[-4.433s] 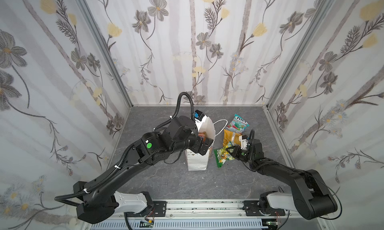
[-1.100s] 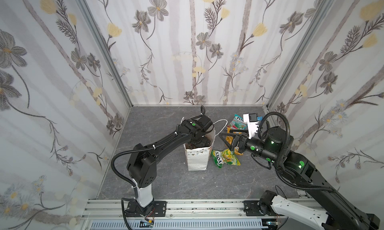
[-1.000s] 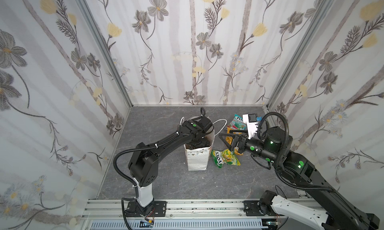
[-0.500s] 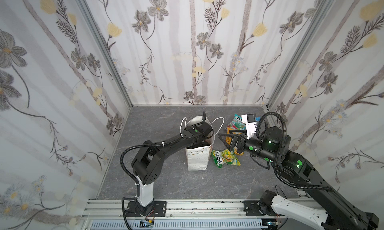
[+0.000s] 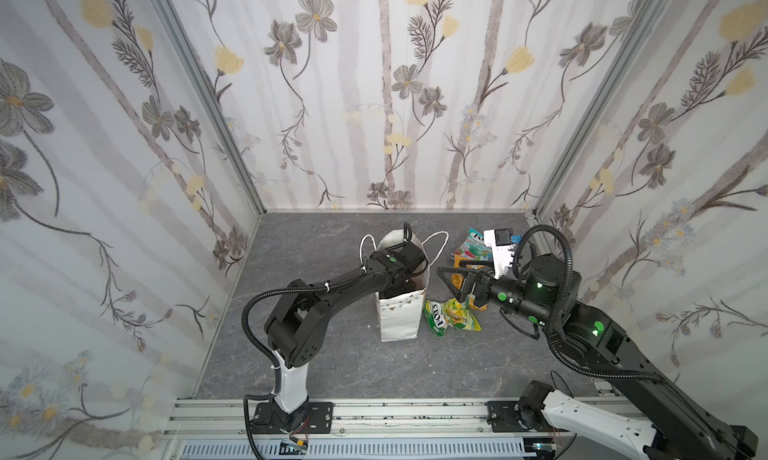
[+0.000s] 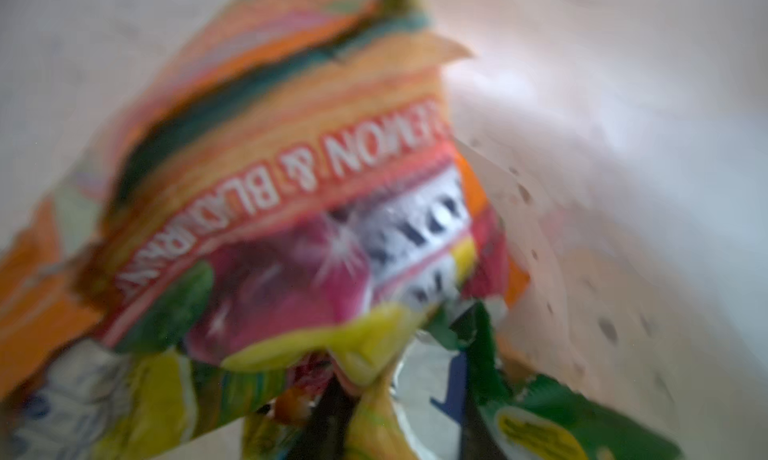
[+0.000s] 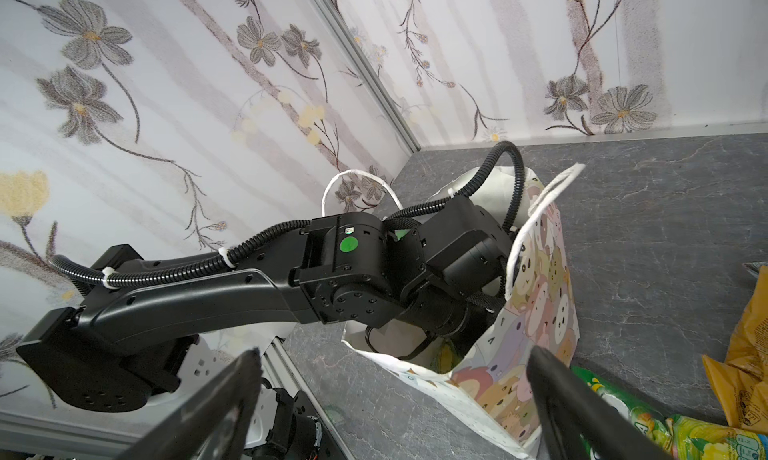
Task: Take the snacks out of the paper bag
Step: 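Lower the left gripper into the bag toward the orange Lemon & Blackcurrant pack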
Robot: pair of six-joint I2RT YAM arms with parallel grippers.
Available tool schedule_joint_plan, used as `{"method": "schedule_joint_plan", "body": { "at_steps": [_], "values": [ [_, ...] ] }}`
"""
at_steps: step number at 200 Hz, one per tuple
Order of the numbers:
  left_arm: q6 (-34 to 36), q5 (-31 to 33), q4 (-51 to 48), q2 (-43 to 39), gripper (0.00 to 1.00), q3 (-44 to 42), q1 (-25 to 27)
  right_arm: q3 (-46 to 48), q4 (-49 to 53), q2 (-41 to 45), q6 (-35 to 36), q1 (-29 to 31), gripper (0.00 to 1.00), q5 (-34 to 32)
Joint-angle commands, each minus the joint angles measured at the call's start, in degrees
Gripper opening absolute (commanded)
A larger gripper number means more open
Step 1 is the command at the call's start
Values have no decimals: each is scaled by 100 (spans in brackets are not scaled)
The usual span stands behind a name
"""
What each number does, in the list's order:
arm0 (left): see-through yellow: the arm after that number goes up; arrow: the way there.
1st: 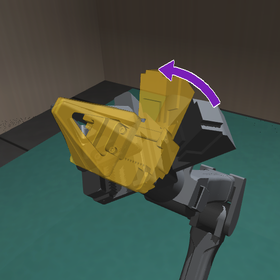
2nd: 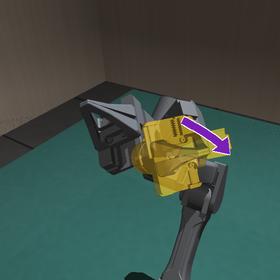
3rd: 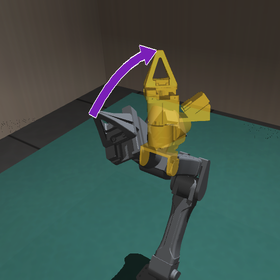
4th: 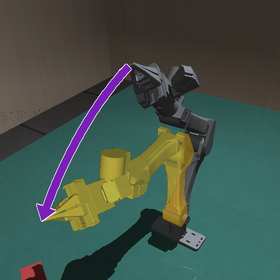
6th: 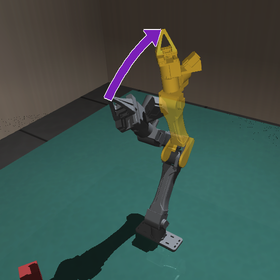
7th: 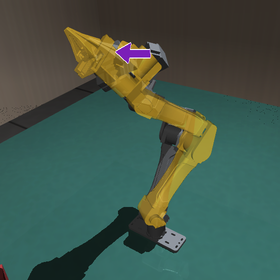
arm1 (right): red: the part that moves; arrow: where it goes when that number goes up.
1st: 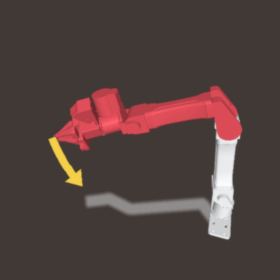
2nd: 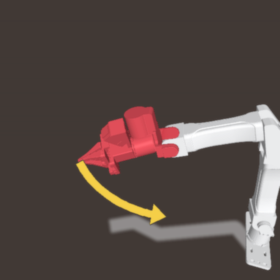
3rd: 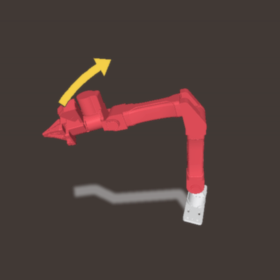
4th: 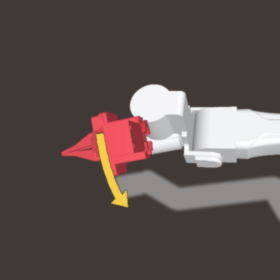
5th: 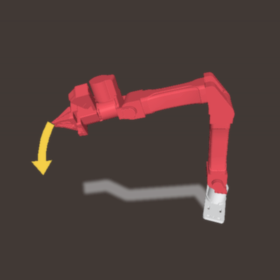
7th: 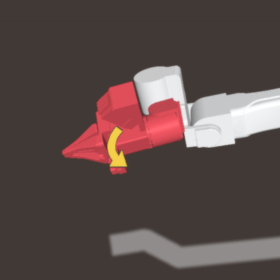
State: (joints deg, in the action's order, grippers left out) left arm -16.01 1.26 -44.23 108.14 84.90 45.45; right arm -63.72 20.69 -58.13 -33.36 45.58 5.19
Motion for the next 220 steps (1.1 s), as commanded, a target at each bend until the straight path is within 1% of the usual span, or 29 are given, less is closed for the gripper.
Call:
{"method": "schedule_joint_plan", "body": {
  "at_steps": [1,21,38,158,220],
  "values": [
    [6,-12,-230,-118,16,69,-1,18,-126,28,29,3,99,-123],
    [18,22,-277,-195,6,120,-1,68,-126,104,16,3,99,-153],
    [45,80,-386,-239,0,207,5,148,-177,167,6,3,99,-172],
    [313,532,-991,-548,0,878,-1,210,-230,56,-38,3,99,-341],
    [425,728,-1273,-555,0,1265,-1,413,-291,56,-194,6,99,-245]
  ]
}}
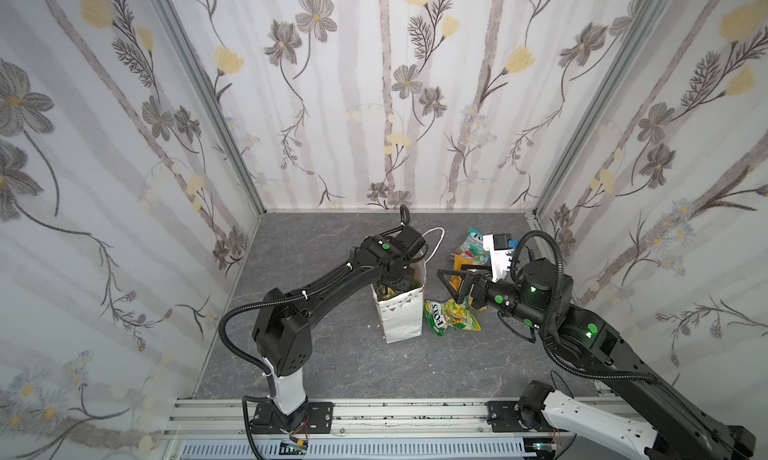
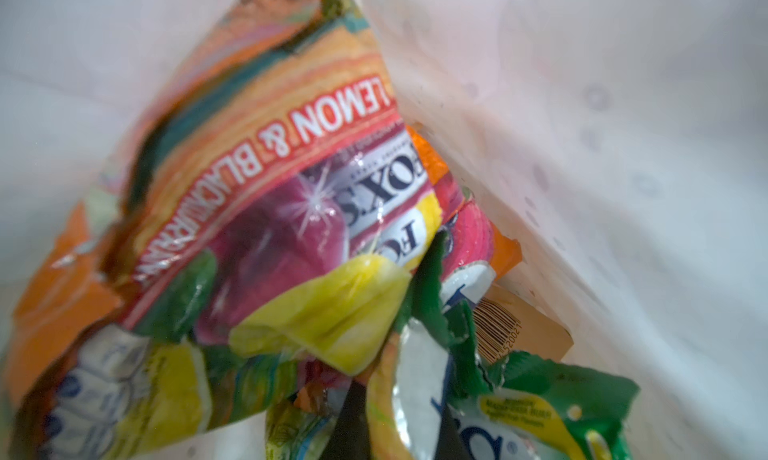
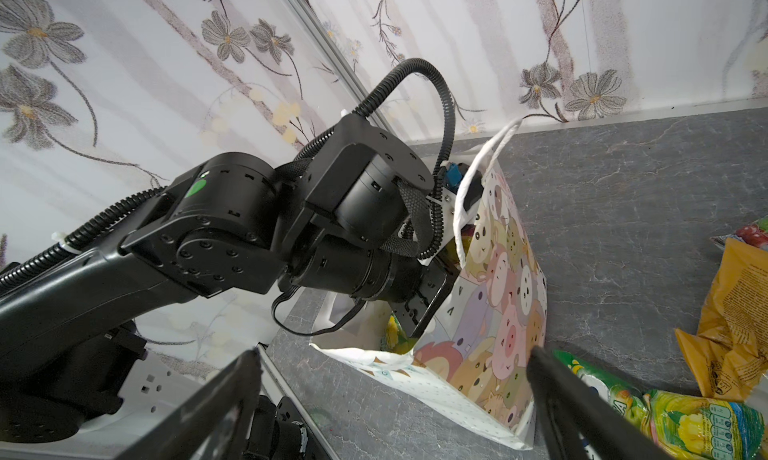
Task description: Take the snacks out of the paper bag
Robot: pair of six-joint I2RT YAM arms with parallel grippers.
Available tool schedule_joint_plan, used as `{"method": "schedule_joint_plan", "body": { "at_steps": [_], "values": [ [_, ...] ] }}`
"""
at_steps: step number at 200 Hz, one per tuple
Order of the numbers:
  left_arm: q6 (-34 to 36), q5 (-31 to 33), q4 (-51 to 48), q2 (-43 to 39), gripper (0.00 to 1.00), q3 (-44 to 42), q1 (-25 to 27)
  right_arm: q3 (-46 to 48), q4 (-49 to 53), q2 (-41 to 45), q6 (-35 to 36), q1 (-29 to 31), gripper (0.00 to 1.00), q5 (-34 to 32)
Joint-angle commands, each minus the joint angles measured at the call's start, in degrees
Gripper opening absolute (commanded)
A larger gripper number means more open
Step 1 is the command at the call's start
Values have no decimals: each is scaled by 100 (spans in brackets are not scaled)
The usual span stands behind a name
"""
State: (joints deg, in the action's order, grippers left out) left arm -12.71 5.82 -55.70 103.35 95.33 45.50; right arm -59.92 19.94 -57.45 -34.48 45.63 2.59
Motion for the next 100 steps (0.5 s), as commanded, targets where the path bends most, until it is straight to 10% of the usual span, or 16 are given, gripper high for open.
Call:
{"method": "schedule_joint_plan", "body": {
  "at_steps": [1,100],
  "values": [
    [98,275,-134,-73,0,236,-14,33,-218,-16,-84,0,99,19],
    [325,637,-659,-11,0,1098,-6,-1,-254,-63,-59,-1,99,1]
  ]
}}
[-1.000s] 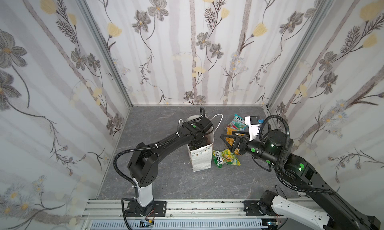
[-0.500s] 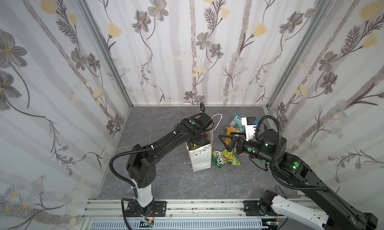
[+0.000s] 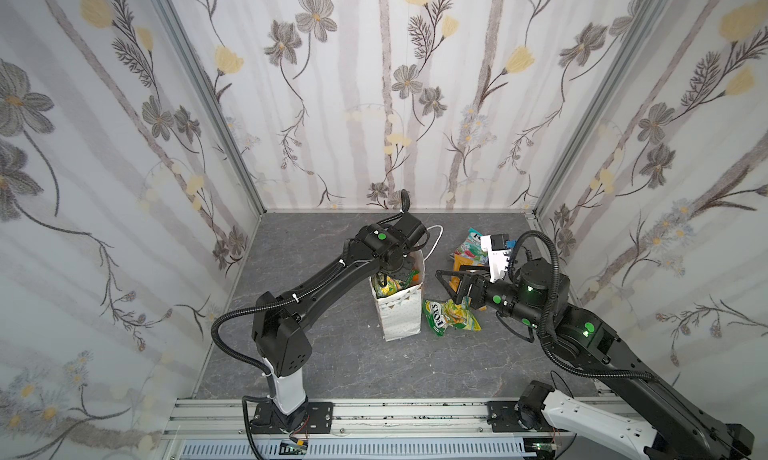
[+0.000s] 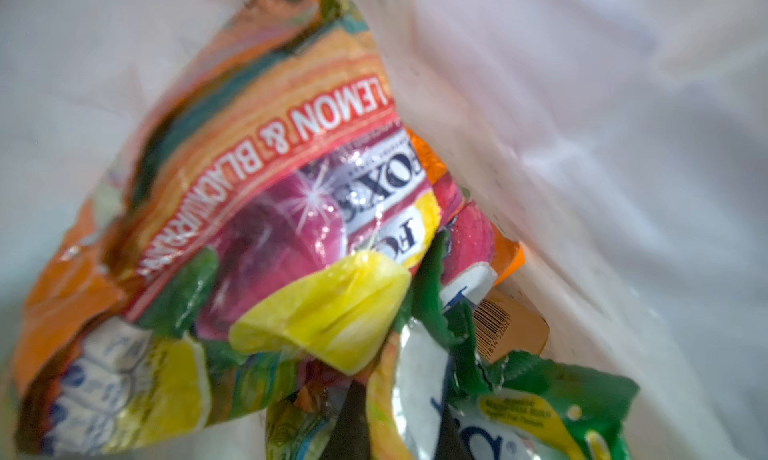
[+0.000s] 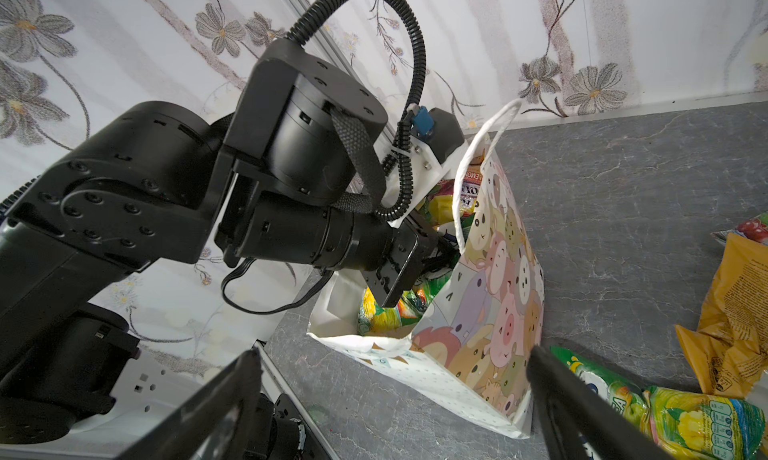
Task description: Take the snacks out of the paper bag
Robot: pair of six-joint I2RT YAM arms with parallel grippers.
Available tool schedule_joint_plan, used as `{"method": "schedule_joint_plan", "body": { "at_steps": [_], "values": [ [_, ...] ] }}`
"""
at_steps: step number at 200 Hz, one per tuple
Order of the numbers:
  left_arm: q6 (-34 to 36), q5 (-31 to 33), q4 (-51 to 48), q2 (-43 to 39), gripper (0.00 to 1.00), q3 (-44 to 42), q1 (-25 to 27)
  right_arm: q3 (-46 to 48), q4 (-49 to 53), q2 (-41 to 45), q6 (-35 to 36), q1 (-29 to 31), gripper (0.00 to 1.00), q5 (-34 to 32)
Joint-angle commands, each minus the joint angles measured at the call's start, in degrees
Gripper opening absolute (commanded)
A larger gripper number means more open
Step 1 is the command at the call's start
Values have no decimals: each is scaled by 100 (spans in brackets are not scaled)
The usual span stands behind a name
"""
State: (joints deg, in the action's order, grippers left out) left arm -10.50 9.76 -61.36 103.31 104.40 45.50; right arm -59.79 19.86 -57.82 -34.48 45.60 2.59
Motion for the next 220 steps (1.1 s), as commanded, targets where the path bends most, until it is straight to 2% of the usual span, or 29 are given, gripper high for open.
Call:
{"method": "schedule_joint_plan", "body": {
  "at_steps": [1,129,220],
  "values": [
    [107,245,-98,-10,0,197,-6,-15,-250,-27,-55,1,99,-1],
    [249,446,-426,-28,0,801,-14,-102,-236,-78,-11,2,99,-9],
    [339,501,-19,-273,0,557,-8,-68,-244,-47,-24,-3,99,-5]
  ]
}}
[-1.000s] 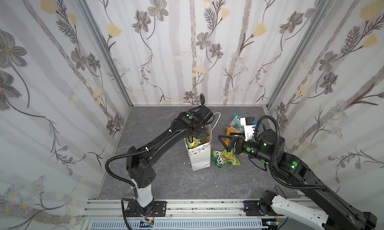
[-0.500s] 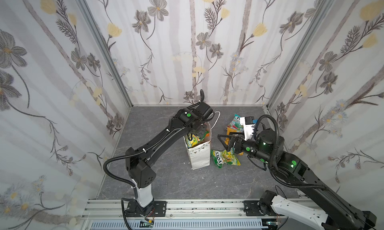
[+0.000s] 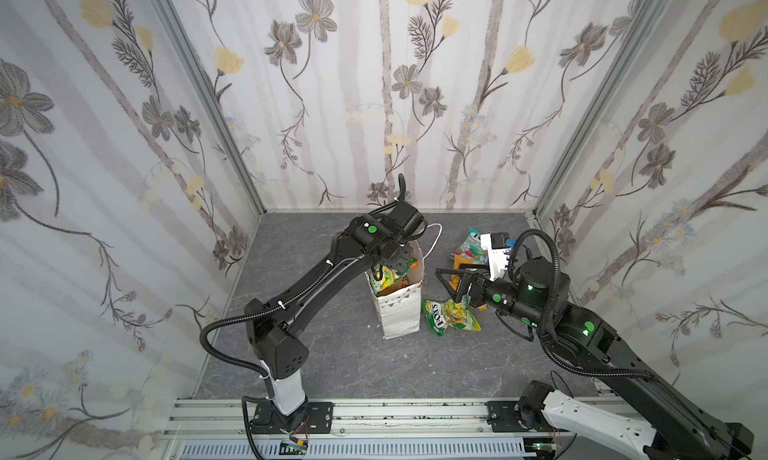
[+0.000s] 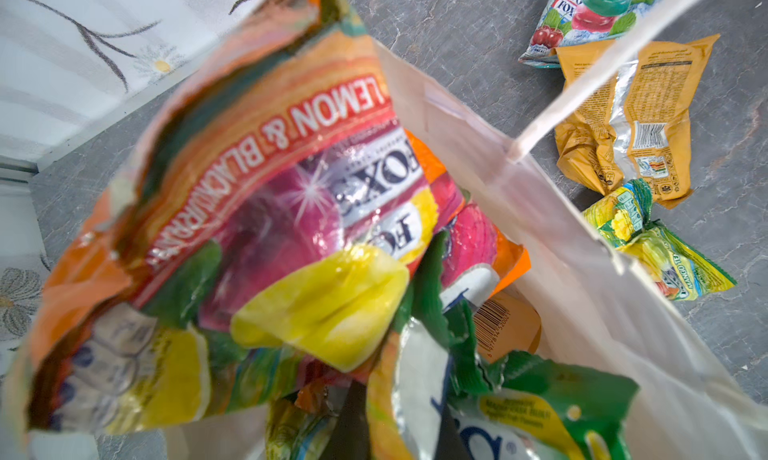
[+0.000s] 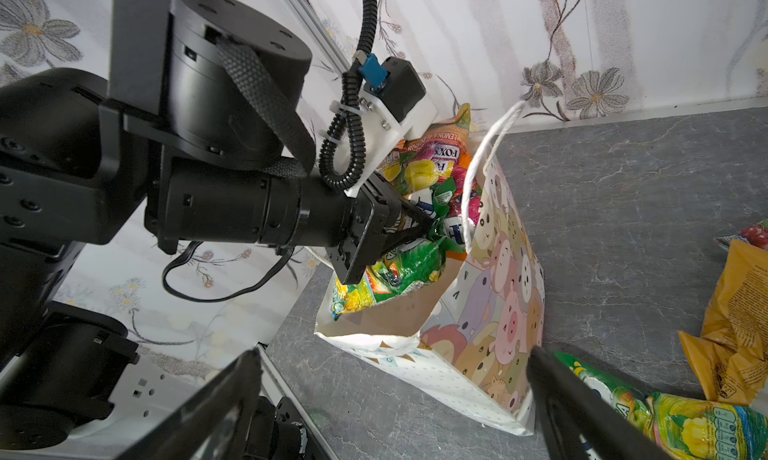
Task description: Take the snacks out of the paper bag
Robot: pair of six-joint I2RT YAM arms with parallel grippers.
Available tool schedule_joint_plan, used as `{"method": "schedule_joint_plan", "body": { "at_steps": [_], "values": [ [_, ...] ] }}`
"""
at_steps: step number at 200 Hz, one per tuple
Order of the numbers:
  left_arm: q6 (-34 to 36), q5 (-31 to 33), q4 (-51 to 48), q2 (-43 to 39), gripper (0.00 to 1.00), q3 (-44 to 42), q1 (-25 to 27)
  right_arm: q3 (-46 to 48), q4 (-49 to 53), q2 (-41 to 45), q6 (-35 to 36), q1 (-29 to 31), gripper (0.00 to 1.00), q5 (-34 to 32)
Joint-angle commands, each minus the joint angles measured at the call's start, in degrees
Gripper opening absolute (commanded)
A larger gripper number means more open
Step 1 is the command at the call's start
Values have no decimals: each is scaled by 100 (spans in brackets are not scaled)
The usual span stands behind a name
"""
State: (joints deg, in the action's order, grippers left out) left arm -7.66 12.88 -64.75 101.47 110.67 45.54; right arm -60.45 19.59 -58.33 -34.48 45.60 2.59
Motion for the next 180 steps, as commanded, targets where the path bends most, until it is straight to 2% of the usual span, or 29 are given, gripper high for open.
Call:
{"method": "schedule_joint_plan", "body": {
  "at_steps": [1,33,52,83,89,102,110,117,129,145,163,180],
  "values": [
    [55,188,321,-91,0,-71,-11,-3,-218,0,-24,-1,99,-9],
    [50,187,347,-82,8,-63,-15,9,-181,40,-19,1,99,-42],
    [47,183,358,-92,17,-46,-10,6,-176,58,-24,1,99,-66],
    [54,179,332,-66,18,-15,-12,6,-181,49,-24,1,99,-49],
    [54,176,327,-66,17,-10,-13,6,-184,50,-22,1,99,-52],
    [63,149,324,-66,6,-13,-13,6,-175,52,-24,1,99,-62],
    [54,152,323,-67,5,-11,-10,6,-174,58,-24,1,99,-58],
    [54,152,325,-71,7,-6,-12,6,-167,58,-17,1,99,-65],
    [44,183,327,-74,16,-2,-12,6,-166,62,-24,1,99,-67],
    [45,154,345,-103,16,-7,-5,6,-167,59,-24,1,99,-70],
    [50,101,349,-119,0,-1,-11,6,-167,54,-22,1,99,-74],
    [41,59,345,-123,0,7,-19,6,-167,50,-26,1,99,-75]
  ]
}}
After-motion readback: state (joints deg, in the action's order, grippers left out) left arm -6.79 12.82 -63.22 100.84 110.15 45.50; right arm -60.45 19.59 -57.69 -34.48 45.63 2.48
